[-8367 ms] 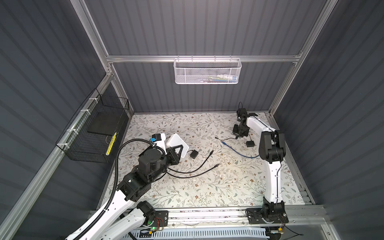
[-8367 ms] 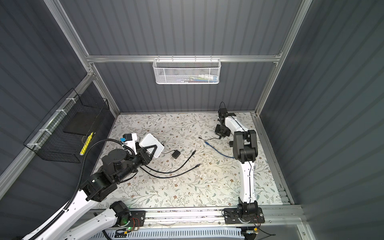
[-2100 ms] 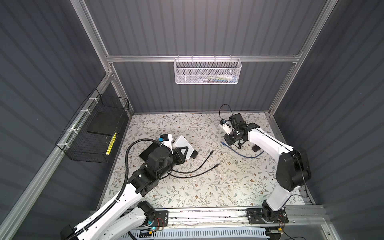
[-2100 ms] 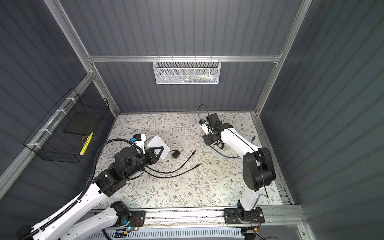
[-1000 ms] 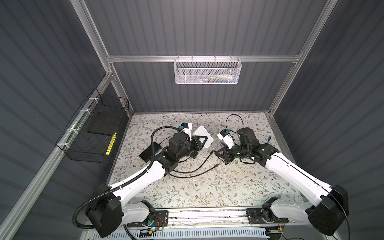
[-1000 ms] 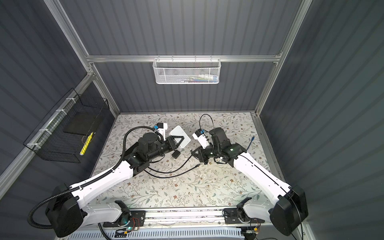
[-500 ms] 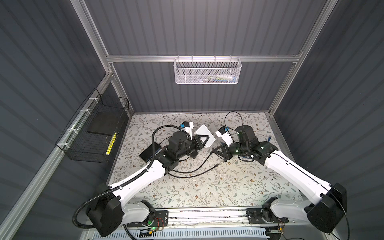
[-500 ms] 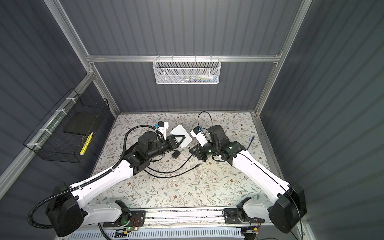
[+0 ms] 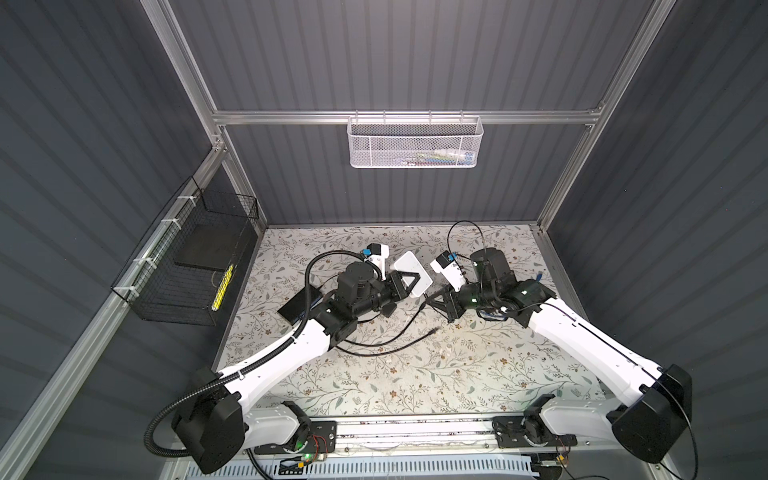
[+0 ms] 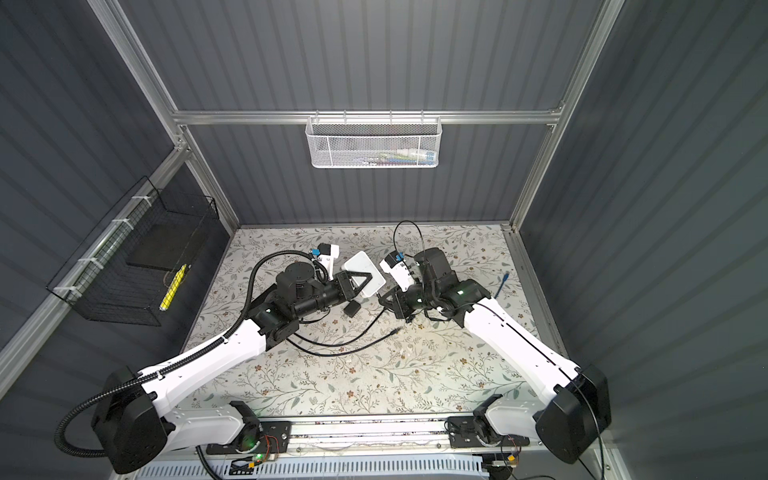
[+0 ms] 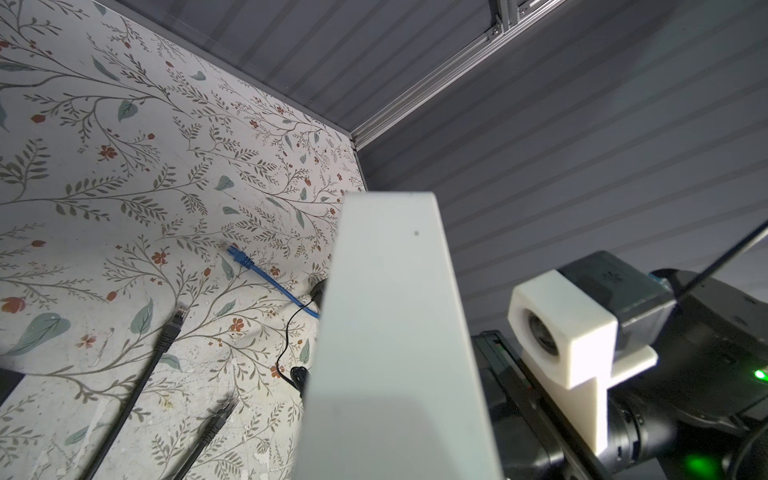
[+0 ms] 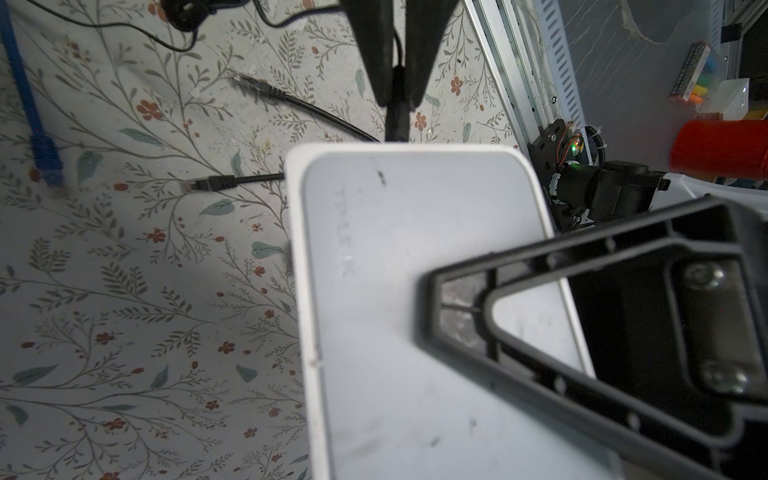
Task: Insert the plug into the switch port
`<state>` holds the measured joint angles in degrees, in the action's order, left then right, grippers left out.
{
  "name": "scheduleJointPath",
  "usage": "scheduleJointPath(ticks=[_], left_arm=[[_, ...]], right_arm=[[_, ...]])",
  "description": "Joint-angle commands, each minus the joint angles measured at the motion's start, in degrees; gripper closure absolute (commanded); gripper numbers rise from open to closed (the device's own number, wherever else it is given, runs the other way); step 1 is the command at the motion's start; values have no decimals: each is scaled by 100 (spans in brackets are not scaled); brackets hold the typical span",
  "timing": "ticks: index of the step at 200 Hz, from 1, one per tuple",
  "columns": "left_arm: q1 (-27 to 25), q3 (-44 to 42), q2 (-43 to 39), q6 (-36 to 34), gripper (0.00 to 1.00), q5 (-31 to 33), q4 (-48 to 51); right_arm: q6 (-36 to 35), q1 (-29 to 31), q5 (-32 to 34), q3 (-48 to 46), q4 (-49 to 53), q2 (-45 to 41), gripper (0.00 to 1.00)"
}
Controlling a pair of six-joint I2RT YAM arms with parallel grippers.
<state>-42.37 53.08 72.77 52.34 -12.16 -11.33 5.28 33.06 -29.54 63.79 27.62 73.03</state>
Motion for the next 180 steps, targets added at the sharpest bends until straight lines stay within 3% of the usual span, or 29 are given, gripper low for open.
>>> scheduleJointPath(ticks=[1, 102, 180], left_arm=[[12, 201, -52, -55, 100, -158, 34], [28, 247, -114, -93, 100, -189, 128], [32, 550, -27, -205, 100, -629, 675]], right_arm=[[-108, 29, 54, 215, 76, 9, 100], [-158, 31, 9, 199, 77, -72, 100], [-560, 18, 532, 559, 246, -23, 100]])
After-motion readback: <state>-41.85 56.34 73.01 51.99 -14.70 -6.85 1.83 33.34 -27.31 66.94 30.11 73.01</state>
